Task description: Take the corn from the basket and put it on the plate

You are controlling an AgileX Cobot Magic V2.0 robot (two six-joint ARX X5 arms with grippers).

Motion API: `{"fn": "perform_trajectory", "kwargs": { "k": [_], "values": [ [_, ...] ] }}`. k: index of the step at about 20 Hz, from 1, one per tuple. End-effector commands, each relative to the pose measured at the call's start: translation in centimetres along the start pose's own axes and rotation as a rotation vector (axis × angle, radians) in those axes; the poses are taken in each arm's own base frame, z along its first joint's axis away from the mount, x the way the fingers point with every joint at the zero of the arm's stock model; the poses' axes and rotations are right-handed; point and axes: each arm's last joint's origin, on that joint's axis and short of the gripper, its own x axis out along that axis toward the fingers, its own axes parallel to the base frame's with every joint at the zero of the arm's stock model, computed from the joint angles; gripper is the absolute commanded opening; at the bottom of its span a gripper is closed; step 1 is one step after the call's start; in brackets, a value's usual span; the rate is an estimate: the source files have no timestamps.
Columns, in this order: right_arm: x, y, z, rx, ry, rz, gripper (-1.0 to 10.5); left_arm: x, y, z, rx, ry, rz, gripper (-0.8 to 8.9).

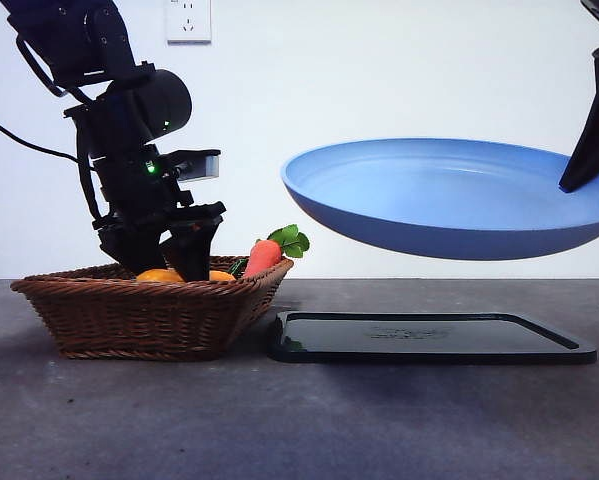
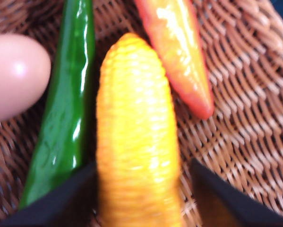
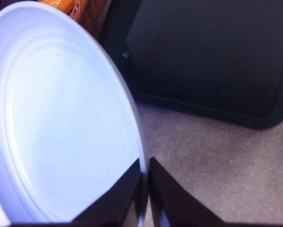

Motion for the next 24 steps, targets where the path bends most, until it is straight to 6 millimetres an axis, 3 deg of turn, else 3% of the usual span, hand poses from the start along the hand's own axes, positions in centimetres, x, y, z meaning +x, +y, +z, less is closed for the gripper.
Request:
{"fn": "perform_trajectory", "kwargs": {
  "k": [1, 6, 9, 14, 20, 24],
  "values": [
    [-0.2, 0.2, 0.6, -0.011, -0.023, 0.015, 0.0, 0.7, 0.0, 0.2, -0.037, 0.015, 0.001, 2.13],
    [-0.2, 0.3, 0.7, -0.012, -0.033, 0.016, 0.0, 0.6, 0.0, 0.1, -0.068, 0.033, -0.003, 1.93],
    [-0.1, 0.2, 0.6, 0.007, -0.025, 0.015, 0.0, -0.4, 0.2, 0.6, -0.126, -0.002, 0.005, 1.91],
    [0.1, 0.1, 0.6, 0.05, -0.02, 0.015, 0.0, -5.8, -0.3, 1.9, -0.106, -0.141, 0.007, 1.91],
    [2.5, -1.4, 1.0, 0.134, 0.062, 0.001, 0.0, -13.3, -2.5, 2.5, -0.088, -0.339, -0.199, 1.91],
    [4.5, -2.6, 1.7, 0.216, 0.068, 0.001, 0.0, -13.5, -4.6, 2.7, -0.061, -0.341, -0.433, 1.91]
  ]
}}
